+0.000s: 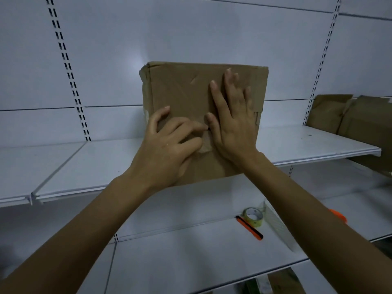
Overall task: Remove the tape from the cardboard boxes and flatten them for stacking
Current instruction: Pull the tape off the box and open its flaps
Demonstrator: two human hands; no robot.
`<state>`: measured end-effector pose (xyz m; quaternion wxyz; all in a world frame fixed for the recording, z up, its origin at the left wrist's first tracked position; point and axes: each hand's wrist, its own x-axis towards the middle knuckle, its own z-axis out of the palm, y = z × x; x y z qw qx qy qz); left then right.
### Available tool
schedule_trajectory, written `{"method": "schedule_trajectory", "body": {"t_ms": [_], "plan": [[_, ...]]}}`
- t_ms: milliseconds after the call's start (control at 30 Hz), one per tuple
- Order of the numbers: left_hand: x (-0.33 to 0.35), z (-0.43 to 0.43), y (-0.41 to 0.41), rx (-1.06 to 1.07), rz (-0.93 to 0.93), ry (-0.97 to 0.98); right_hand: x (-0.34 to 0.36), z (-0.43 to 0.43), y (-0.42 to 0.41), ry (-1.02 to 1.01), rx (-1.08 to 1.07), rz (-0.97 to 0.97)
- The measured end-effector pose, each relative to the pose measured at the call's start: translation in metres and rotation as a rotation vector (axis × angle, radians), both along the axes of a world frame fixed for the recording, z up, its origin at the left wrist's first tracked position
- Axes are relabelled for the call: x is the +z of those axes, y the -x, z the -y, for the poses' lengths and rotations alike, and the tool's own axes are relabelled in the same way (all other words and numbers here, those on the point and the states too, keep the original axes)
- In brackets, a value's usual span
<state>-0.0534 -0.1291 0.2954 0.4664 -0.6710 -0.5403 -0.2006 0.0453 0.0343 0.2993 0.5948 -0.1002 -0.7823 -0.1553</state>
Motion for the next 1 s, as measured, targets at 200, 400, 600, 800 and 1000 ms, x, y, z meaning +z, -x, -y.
{"method": "schedule_trajectory", "body": {"t_ms": [200, 400, 600, 800, 1000], "plan": [[0.007, 0.009, 0.013, -0.079, 0.07, 0.225, 0.014, -0.019, 0.017, -0.072, 0.019, -0.002], [-0.012, 0.014, -0.005, -0.193, 0.18, 0.25, 0.01, -0.036, 0.004, -0.015, 0.056, -0.027], [-0.03, 0.011, -0.018, -0.238, 0.166, 0.169, -0.003, -0.038, -0.003, 0.008, 0.066, -0.075], [-0.034, 0.014, -0.015, -0.313, 0.28, 0.189, -0.006, -0.044, -0.003, 0.007, 0.059, -0.112], [-0.037, 0.015, -0.016, -0.394, 0.386, 0.195, -0.007, -0.045, -0.004, 0.023, 0.067, -0.126]]}}
